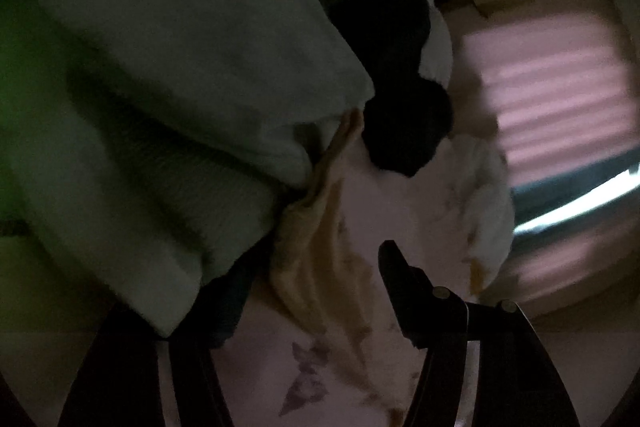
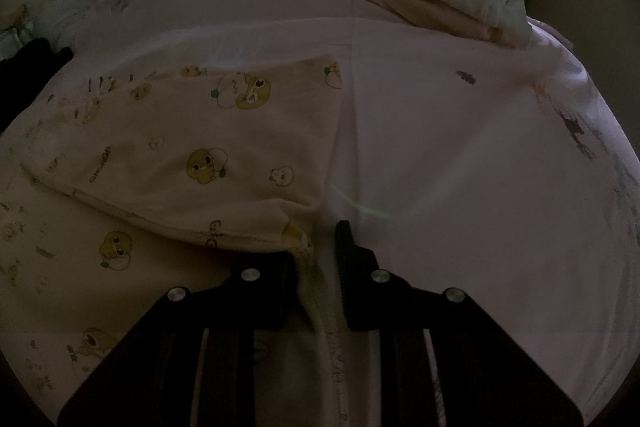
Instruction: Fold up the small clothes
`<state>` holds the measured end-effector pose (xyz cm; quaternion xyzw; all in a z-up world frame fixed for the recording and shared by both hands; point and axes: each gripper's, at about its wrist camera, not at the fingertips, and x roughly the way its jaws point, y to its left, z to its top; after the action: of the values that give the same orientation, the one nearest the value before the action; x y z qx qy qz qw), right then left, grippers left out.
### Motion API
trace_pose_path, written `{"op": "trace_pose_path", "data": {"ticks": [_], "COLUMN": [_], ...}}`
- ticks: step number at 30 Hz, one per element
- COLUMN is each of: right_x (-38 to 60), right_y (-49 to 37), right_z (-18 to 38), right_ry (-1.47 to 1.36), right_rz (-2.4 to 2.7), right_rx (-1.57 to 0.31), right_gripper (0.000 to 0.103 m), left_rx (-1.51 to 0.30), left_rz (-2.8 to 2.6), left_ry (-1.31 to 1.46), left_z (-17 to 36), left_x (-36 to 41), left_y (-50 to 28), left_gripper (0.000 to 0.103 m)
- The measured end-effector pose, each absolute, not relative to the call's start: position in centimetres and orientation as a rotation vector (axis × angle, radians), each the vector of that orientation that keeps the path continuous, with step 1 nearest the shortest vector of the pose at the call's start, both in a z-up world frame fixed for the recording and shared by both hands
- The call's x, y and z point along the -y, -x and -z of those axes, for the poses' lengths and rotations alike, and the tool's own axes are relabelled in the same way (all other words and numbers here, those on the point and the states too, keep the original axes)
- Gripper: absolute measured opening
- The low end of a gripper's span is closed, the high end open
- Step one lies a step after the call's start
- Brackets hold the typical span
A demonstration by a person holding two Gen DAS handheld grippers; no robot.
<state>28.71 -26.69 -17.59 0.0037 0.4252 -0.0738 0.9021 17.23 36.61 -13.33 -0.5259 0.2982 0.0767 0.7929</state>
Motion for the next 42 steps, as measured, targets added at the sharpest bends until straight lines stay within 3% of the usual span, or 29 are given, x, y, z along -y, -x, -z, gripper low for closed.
{"op": "trace_pose_path", "data": {"ticks": [2,4,7,8,16,26,42], "right_x": [26.8,26.8,26.9,26.9,26.8,27.0,27.1], "right_y": [-28.7,-28.7,-28.6,-28.6,-28.6,-28.7,-29.0], "right_z": [17.6,17.6,17.5,17.6,17.5,17.6,17.4], "right_ry": [-0.015,-0.012,-0.011,-0.012,-0.019,-0.009,-0.001], "right_rz": [0.150,0.151,0.151,0.151,0.149,0.151,0.138], "right_rx": [-0.879,-0.879,-0.880,-0.879,-0.878,-0.889,-0.917], "right_gripper": [0.018,0.018,0.018,0.018,0.018,0.018,0.020], "left_rx": [-0.664,-0.676,-0.730,-0.765,-0.731,-0.651,-0.654], "left_rz": [-0.184,-0.231,-0.267,-0.288,-0.349,-0.137,0.233], "left_ry": [1.079,1.048,0.997,0.944,0.692,0.419,0.382], "left_z": [13.1,12.9,13.4,13.7,9.8,1.6,-3.6], "left_x": [-36.3,-36.0,-36.0,-35.7,-33.1,-24.5,-5.7], "left_y": [-17.7,-18.2,-19.5,-19.9,-21.1,-23.1,-26.6], "left_gripper": [0.061,0.037,0.013,0.010,0.006,0.006,0.006]}}
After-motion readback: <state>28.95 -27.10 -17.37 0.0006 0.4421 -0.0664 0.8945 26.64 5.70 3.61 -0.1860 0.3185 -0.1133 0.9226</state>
